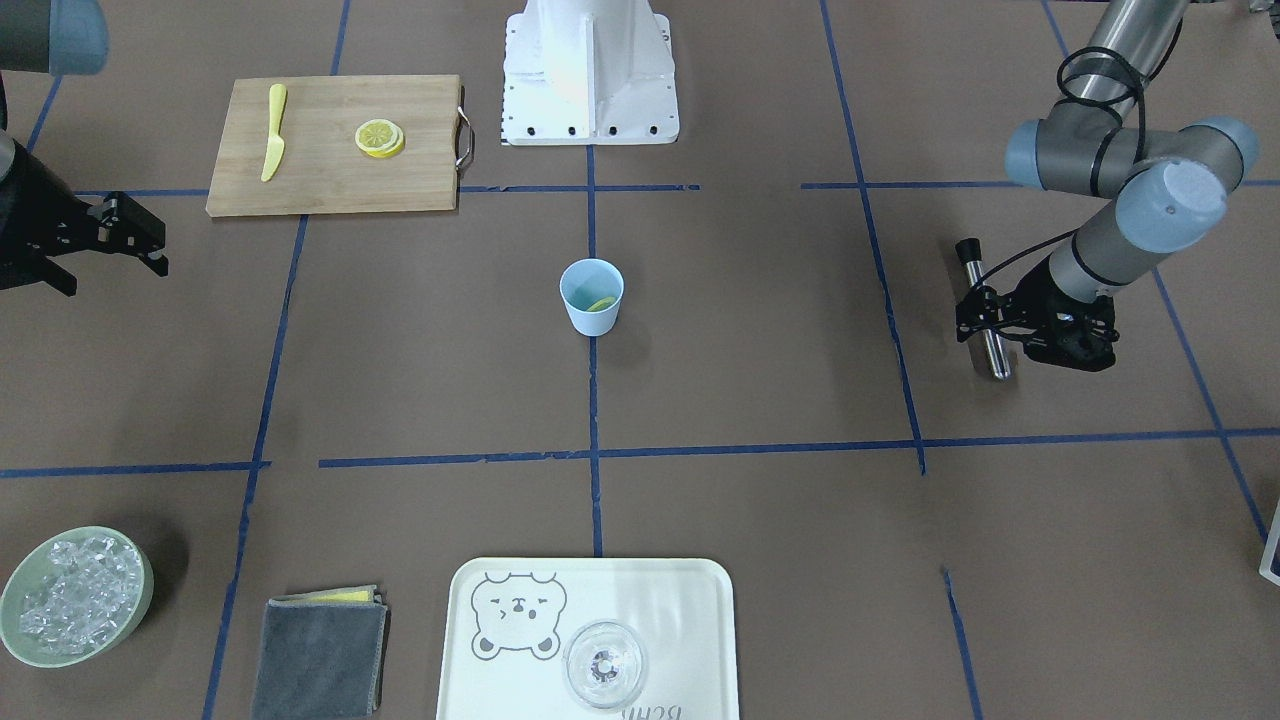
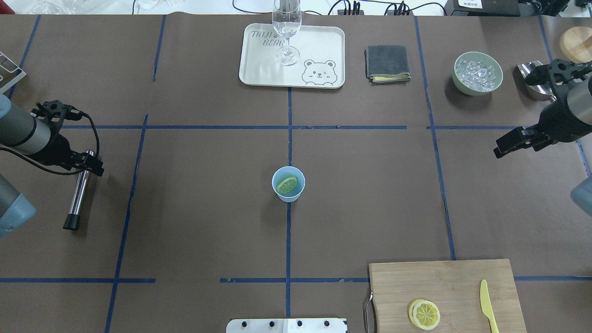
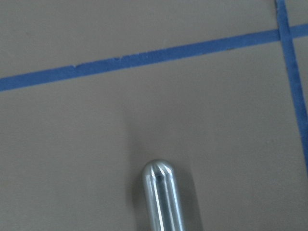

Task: Squeeze lemon into cup
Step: 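Grasp the steel muddler with the left gripper while the right arm withdraws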

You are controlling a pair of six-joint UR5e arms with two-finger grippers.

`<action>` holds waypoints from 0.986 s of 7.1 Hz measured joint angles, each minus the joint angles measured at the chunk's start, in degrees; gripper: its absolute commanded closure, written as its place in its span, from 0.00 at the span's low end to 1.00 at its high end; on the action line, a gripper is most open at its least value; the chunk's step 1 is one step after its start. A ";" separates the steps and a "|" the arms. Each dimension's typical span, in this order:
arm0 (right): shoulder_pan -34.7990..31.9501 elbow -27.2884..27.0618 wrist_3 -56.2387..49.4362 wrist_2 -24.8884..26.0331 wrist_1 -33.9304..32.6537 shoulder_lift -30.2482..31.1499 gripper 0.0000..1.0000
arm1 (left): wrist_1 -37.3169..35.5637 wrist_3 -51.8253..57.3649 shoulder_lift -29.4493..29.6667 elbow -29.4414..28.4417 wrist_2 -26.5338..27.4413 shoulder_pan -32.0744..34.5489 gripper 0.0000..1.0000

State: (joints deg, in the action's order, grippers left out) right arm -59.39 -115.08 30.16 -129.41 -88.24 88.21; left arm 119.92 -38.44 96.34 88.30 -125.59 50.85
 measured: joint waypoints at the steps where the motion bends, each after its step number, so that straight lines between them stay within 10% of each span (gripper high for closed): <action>1: -0.02 0.02 -0.01 -0.03 0.00 0.02 0.00 | -0.11 -0.09 0.03 -0.15 0.81 -0.32 1.00; 7: -0.08 -0.29 0.15 -0.08 0.00 0.48 0.00 | -5.71 -1.09 -0.67 9.64 3.95 -0.06 1.00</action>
State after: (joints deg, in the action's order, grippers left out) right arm -59.47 -115.37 30.31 -129.49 -88.24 88.70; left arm 114.21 -39.53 95.67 97.94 -121.64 50.79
